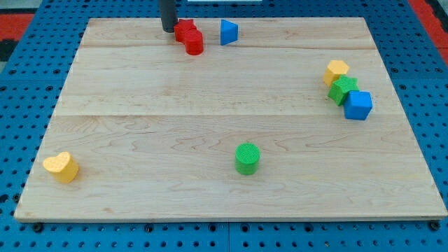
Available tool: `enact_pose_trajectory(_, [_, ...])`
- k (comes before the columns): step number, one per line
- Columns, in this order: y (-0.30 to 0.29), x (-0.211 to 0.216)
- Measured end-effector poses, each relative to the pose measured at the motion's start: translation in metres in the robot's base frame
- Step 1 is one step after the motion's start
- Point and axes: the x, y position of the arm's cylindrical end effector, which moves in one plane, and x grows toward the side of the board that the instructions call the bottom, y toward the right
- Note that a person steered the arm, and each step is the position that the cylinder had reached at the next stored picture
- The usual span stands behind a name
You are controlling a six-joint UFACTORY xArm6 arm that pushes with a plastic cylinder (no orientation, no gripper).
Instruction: Point at the green circle
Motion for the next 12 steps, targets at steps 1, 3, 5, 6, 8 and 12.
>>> enact_pose_trajectory(1, [0.017,0.0])
enact_pose_trajectory(3, [0.038,-0.002])
enact_pose_trajectory(5, [-0.001,-0.015])
enact_pose_trajectory(6, [-0.001,-0.015])
enact_pose_trajectory(8, [-0.065,0.067])
enact_pose_trajectory(12, [-0.016,0.317])
